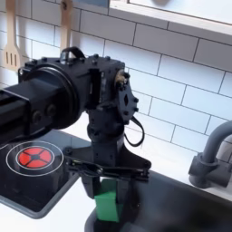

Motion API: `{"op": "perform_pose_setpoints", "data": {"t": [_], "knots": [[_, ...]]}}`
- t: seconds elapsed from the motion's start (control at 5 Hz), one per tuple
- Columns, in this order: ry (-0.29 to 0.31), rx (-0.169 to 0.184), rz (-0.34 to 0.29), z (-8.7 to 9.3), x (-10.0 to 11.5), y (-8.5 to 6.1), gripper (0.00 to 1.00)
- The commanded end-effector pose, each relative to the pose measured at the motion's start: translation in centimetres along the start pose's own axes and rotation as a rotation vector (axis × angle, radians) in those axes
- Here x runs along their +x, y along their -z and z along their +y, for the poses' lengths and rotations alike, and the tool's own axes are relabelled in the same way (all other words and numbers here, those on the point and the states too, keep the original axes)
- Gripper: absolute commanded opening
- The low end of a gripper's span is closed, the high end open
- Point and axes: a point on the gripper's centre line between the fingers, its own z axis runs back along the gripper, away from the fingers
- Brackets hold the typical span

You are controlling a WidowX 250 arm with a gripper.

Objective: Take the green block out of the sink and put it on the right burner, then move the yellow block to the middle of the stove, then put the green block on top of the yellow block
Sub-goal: 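Take the green block out of the sink and put it on the right burner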

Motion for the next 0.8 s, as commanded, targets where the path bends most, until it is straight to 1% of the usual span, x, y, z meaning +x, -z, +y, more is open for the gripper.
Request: {"op": "perform_pose_setpoints", "data": {"t": [0.0,0.2,0.4,0.6], "knots": [[-0.007,0.074,0.001,0.9,-0.1,0.0,0.00],[-0.015,0.093,0.001,1.3,-0.1,-0.1,0.00],[-0.032,0.134,-0.004,2.2,0.2,0.0,0.00],[-0.050,0.153,-0.005,2.9,0.5,0.2,0.00]]}}
